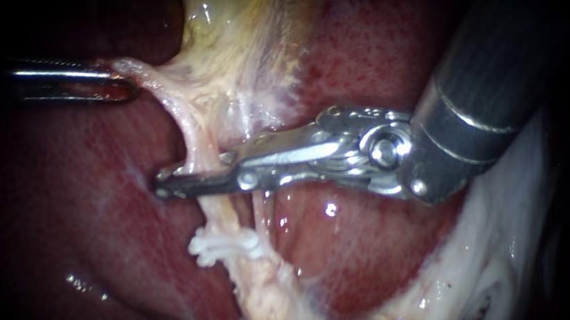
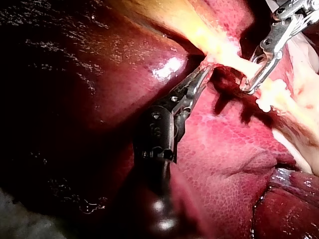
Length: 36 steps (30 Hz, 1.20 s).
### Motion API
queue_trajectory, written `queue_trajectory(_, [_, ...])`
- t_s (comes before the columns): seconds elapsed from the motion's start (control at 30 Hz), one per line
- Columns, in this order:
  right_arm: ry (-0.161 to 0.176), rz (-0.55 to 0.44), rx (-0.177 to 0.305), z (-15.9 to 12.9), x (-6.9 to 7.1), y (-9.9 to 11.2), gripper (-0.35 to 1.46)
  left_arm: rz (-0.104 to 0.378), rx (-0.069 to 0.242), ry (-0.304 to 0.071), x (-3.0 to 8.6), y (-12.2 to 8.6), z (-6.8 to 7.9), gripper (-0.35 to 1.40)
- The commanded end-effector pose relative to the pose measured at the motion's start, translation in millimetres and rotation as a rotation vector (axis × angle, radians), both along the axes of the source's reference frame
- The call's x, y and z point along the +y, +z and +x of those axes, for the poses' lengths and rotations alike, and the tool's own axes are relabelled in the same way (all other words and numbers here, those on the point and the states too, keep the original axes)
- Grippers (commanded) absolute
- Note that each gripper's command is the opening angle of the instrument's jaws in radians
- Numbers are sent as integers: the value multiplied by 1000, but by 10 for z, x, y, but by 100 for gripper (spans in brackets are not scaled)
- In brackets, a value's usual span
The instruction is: Going back third clip left tube
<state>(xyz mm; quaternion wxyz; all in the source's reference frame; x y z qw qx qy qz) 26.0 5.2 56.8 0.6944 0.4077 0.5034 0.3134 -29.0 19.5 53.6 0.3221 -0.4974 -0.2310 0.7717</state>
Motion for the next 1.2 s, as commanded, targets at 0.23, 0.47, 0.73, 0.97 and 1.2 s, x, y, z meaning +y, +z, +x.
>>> queue_trajectory(0.23, [43, -81, -5, 8, -8, 38, 50, 0, -1, 1, 0, 0, 2, -35])
queue_trajectory(0.47, [34, -253, 1, -26, -5, 55, 50, 0, -2, 2, 0, 1, 3, -35])
queue_trajectory(0.73, [-6, -492, 38, -97, -11, 21, 50, 0, -2, 3, 1, 2, 5, -35])
queue_trajectory(0.97, [-76, -646, 58, -157, -3, -15, 50, 0, -2, 4, 1, 2, 7, -35])
queue_trajectory(1.2, [-160, -707, -1, -189, -8, -27, 50, -1, -2, 4, 1, 3, 6, -35])
